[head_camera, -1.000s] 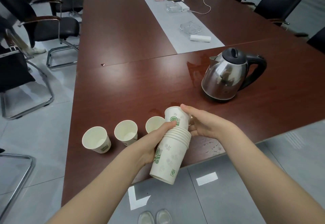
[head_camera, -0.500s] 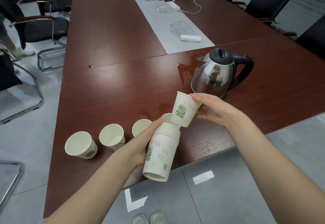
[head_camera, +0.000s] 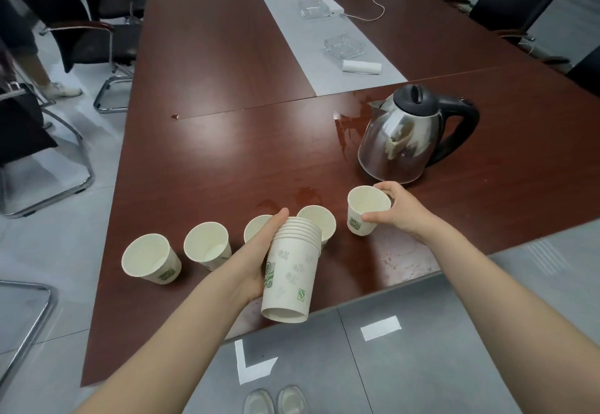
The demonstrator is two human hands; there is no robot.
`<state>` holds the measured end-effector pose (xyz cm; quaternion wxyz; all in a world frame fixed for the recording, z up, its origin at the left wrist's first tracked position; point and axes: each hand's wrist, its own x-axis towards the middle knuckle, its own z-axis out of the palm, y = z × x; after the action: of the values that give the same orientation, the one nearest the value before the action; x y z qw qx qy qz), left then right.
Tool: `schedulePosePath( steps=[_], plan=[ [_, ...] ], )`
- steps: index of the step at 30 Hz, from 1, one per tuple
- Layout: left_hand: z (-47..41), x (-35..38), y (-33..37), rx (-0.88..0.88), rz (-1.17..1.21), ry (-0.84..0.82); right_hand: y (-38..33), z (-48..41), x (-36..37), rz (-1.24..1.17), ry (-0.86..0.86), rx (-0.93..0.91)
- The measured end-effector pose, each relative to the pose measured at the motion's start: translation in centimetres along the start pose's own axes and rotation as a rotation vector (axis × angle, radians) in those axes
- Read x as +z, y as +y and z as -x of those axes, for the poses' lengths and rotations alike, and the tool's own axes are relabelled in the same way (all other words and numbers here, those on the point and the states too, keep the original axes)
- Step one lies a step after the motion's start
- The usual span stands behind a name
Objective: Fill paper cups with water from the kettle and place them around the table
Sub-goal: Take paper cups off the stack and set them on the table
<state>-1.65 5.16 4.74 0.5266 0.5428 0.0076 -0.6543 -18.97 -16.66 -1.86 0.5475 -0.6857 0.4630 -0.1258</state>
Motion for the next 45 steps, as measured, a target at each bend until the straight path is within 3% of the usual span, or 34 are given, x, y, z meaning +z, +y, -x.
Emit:
schedulePosePath(
  steps=[22, 25, 29, 36, 40, 45],
  plan=[
    [0.1, -0.7, 0.1, -0.013, 0.034, 0.032, 1.8, 0.0, -0.4, -0.067, -0.153, 0.142],
    [0.4, -0.7, 0.3, -0.032, 0.030, 0.019, 0.6, 0.5, -0.7, 0.001, -0.094, 0.081],
    [0.8, -0.8, 0.8, -0.025, 0.017, 0.009, -4.3, 1.4, -0.2, 0.080, -0.036, -0.159],
    [1.2, -1.0, 1.5, 0.083, 0.034, 0.038, -13.6, 4.5, 5.2, 0.183, -0.524, -0.249],
    [2.0, -2.8, 1.9, 0.105, 0.100, 0.066, -14.8, 4.5, 8.9, 0.160, -0.587, -0.293],
    [3.9, -5.4, 2.5, 0.129, 0.079, 0.093, -15.9, 4.1, 11.9, -0.041, -0.729, -0.182]
  ],
)
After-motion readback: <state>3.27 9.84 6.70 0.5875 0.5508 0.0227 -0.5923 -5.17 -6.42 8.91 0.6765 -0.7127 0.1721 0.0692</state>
